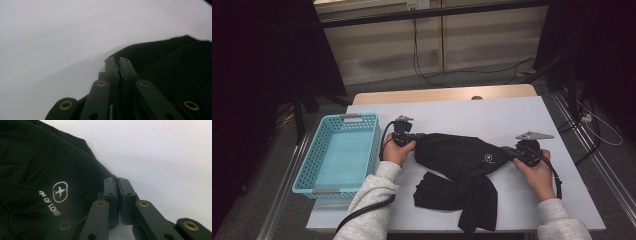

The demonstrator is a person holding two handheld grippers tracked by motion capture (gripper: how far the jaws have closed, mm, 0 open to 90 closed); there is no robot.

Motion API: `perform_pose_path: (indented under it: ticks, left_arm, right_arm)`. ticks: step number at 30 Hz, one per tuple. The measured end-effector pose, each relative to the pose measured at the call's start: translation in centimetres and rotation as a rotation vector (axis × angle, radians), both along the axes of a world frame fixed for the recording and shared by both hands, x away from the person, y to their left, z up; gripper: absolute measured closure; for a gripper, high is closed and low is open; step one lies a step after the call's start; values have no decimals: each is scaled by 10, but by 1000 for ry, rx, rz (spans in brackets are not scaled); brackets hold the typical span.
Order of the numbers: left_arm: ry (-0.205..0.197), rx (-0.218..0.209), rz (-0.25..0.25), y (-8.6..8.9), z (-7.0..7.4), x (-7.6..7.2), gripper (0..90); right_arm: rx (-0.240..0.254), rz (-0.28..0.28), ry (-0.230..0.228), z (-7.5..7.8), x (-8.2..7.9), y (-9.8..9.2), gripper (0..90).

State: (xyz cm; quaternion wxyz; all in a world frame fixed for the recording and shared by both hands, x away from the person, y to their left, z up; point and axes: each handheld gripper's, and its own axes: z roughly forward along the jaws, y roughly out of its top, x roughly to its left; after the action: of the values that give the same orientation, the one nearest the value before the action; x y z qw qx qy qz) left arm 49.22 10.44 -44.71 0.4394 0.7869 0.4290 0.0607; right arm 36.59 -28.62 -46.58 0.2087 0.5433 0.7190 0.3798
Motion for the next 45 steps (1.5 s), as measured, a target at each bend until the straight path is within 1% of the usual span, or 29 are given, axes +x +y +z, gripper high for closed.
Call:
perform_pose_path:
  ticks: [2,3,5,9,11,13,15,16,18,19,21,22,23,24,25,26,27,29,31,32,34,36,37,38,39,41,43,44,45]
  left_arm:
    - [-10,-46,26,7,5,2,869]
    - [-16,-60,39,11,8,2,873]
    - [-15,-99,55,18,11,3,873]
    - [-15,-140,62,22,12,3,873]
    - [-20,-150,63,23,13,3,873]
    - [-31,-182,70,23,15,2,872]
    - [-38,-199,71,25,18,2,871]
    - [-41,-204,72,26,19,2,869]
    - [-37,-202,89,29,20,1,869]
    - [-33,-209,97,30,19,1,869]
    - [-38,-191,105,32,17,-1,871]
    - [-35,-177,117,34,16,-2,871]
    - [-31,-177,132,37,14,-3,871]
    - [-24,-176,143,39,12,-4,872]
    - [-15,-178,133,38,11,-4,871]
    - [-5,-163,123,36,10,-4,867]
    - [-6,-151,127,34,9,-4,861]
    - [-7,-150,123,30,8,-3,857]
    - [-7,-137,112,26,8,-3,855]
    - [-5,-140,112,25,8,-4,854]
    - [-3,-135,105,24,8,-4,854]
    - [-2,-130,107,24,8,-4,854]
    - [1,-136,111,24,8,-4,854]
    - [-1,-132,113,24,8,-4,854]
    - [0,-129,113,25,8,-4,854]
    - [-2,-129,114,27,8,-4,855]
    - [-1,-127,123,28,7,-4,854]
    - [-1,-125,126,29,6,-4,850]
    - [0,-122,130,30,6,-3,846]
  right_arm:
    - [9,-12,-14,1,0,-3,863]
    - [23,-18,-23,2,0,-5,863]
    - [35,-30,-42,4,-1,-8,864]
    - [60,-39,-74,6,0,-10,864]
    - [63,-46,-83,7,0,-11,864]
    - [92,-49,-99,9,1,-11,863]
    - [122,-41,-133,13,1,-12,862]
    - [127,-43,-138,15,1,-13,860]
    - [122,-53,-149,19,1,-14,860]
    - [119,-62,-137,20,2,-14,864]
    - [107,-80,-133,19,2,-16,873]
    - [76,-88,-123,18,2,-16,900]
    - [36,-102,-121,17,1,-17,900]
    - [41,-97,-106,14,1,-19,900]
    - [46,-94,-95,11,0,-21,900]
    - [17,-93,-89,9,-1,-21,900]
    - [-2,-83,-88,9,-1,-20,900]
    - [8,-56,-82,9,0,-15,889]
    - [20,-41,-69,10,2,-7,822]
    - [9,-35,-73,10,4,-4,783]
    - [8,-45,-69,10,9,1,687]
    - [18,-59,-49,9,15,4,640]
    - [26,-70,-32,7,18,5,617]
    - [45,-74,-19,6,21,7,600]
    - [65,-63,-11,4,23,8,598]
    - [88,-44,17,0,27,14,540]
    - [72,-34,44,-3,29,19,536]
    - [66,-32,47,-5,29,21,548]
    - [57,-37,45,-4,30,22,624]
